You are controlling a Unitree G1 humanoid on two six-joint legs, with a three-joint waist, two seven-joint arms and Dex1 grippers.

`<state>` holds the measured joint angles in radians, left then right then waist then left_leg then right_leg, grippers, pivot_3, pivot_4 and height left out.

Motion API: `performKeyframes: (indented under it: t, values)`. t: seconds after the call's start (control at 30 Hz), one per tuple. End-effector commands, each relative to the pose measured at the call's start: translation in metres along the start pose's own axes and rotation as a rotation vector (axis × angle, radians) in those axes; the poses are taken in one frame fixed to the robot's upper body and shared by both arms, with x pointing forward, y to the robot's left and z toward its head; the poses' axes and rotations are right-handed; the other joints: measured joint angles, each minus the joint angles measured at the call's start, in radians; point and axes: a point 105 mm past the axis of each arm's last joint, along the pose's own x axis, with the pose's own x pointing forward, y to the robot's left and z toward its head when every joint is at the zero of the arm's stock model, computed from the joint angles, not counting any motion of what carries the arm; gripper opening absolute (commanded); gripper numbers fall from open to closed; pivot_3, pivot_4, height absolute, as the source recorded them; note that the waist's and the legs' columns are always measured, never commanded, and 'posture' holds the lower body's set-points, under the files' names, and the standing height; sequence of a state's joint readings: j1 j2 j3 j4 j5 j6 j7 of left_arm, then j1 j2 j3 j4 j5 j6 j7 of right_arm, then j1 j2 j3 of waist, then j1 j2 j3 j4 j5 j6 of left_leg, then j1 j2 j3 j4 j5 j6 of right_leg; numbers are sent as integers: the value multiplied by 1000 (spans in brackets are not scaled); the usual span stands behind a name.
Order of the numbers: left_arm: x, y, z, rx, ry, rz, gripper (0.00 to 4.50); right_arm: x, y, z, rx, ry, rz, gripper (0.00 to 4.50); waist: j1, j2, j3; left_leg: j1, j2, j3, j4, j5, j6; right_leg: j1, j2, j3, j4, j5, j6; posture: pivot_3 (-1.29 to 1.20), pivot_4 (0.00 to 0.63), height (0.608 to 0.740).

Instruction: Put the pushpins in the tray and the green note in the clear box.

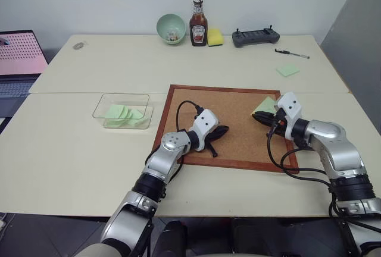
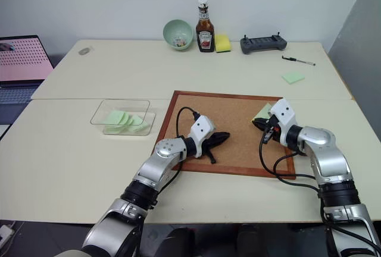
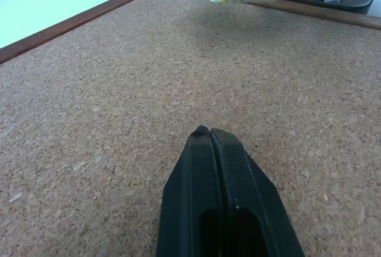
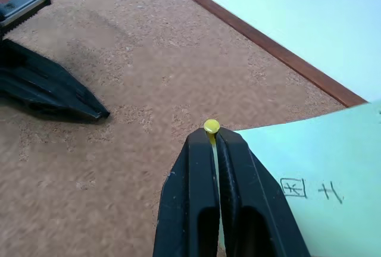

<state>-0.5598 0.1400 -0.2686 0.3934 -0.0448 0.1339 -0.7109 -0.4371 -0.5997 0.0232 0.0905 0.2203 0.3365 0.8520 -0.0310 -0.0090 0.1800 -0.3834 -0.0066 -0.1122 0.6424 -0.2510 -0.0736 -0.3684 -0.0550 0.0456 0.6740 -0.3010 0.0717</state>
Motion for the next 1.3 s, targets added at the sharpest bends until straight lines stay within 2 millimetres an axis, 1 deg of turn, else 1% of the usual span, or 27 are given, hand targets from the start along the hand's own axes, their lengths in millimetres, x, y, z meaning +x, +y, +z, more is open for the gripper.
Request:
performKeyframes:
  t: [0.03,0.07,0.1,0.13,0.3,0.4,0.47,0.63,0.67,0.7,0.83,1.03,1.1,1.3]
  values:
    - [-4,6,-11,-73,31,41,0,-5,5,18,-71,-42,30,24,0,0,0,0,0,0,0,0,0,0,0,0,0,0,0,0,150,740]
    - [-4,8,-9,-83,25,53,0,-6,6,18,-84,-39,40,24,0,0,0,0,0,0,0,0,0,0,0,0,0,0,0,0,150,740]
    - [-4,11,-6,-102,14,58,378,-6,9,19,-100,-33,53,0,0,0,0,0,0,0,0,0,0,0,0,0,0,0,0,0,150,740]
    - [-5,12,-3,-118,4,59,436,-6,11,19,-115,-28,64,0,0,0,0,0,0,0,0,0,0,0,0,0,0,0,0,0,150,740]
    - [-7,17,17,-151,-41,31,1502,-7,21,22,-208,-11,118,0,-3,-1,1,0,0,0,0,0,0,-1,0,0,0,0,0,0,150,740]
    - [-8,19,25,-144,-54,28,1944,-5,23,26,-221,-22,122,0,-3,-3,2,-2,1,0,0,0,0,-3,0,0,0,0,0,0,150,740]
    - [-6,17,29,-138,-61,11,2321,-3,22,30,-209,-42,110,0,-2,-3,2,-3,1,0,-1,0,0,-4,0,0,0,0,0,0,150,740]
    - [-4,4,34,-146,-85,-36,3312,0,18,42,-198,-95,74,0,-1,-4,3,-8,0,-1,0,0,0,-7,0,-1,-1,0,0,0,150,740]
    - [-3,3,35,-153,-91,-40,3580,1,18,45,-196,-106,68,0,-1,-4,3,-10,0,-1,0,0,0,-9,0,-1,-1,0,0,0,150,740]
    - [-3,1,36,-167,-102,-44,3655,2,17,47,-193,-116,62,0,-1,-4,3,-10,0,-1,0,0,0,-9,0,-1,0,0,0,0,150,740]
    - [0,-5,43,-220,-142,-46,4471,6,14,52,-176,-131,36,0,-1,-4,3,-12,0,-1,0,0,0,-11,0,-1,0,0,-1,0,150,740]
    - [1,-13,56,-281,-226,-78,4488,11,14,59,-140,-152,20,0,0,-4,3,-13,0,-1,0,0,0,-12,0,-1,0,0,-1,0,150,740]
    - [2,-12,60,-307,-249,-74,4488,13,15,61,-131,-157,21,0,-1,-4,3,-13,0,-1,0,0,0,-12,0,-1,0,0,-1,0,150,740]
    - [10,-9,62,-334,-252,-57,4488,15,19,69,-114,-174,29,0,-1,-4,3,-13,0,-1,0,0,0,-12,0,-1,0,0,-1,0,150,740]
